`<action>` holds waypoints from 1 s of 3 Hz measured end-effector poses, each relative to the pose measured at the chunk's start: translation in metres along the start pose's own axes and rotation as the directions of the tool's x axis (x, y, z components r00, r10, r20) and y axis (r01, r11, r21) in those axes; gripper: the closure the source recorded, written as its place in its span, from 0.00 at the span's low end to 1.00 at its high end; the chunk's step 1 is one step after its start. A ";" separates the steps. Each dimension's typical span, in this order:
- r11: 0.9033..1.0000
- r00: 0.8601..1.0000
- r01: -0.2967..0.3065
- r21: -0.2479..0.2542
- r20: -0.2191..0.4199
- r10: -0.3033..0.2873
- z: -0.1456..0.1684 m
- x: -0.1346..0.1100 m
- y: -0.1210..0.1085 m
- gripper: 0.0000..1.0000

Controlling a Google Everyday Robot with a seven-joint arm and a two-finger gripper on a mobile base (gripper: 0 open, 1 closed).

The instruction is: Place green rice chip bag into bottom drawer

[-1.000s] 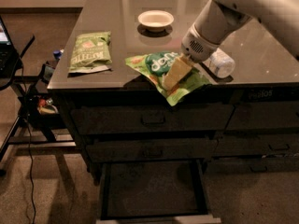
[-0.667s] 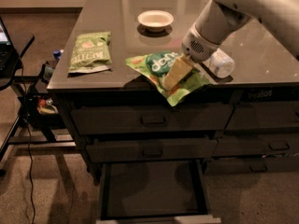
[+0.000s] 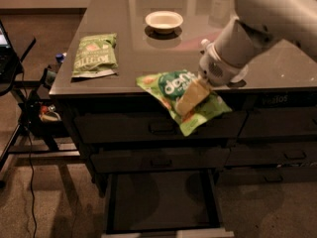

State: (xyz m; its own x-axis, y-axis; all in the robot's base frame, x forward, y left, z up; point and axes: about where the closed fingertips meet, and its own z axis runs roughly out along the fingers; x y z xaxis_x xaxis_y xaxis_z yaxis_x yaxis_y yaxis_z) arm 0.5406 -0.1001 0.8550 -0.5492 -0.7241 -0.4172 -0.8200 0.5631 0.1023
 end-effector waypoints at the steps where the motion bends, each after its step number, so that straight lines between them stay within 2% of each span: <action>1: 0.999 0.999 -0.042 -0.030 -0.013 0.042 0.010 0.029 0.034 1.00; 2: 0.990 0.994 -0.105 -0.097 -0.045 0.101 0.031 0.062 0.064 1.00; 3: 0.987 0.992 -0.115 -0.110 -0.059 0.109 0.036 0.070 0.070 1.00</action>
Offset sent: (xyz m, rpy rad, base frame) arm -0.1306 0.0033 -0.0853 0.0729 0.2545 -0.0820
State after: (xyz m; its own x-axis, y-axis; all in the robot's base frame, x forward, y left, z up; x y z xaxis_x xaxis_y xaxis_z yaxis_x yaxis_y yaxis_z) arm 0.4507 -0.0967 0.8002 -0.6437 -0.6808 -0.3495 -0.7643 0.5952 0.2481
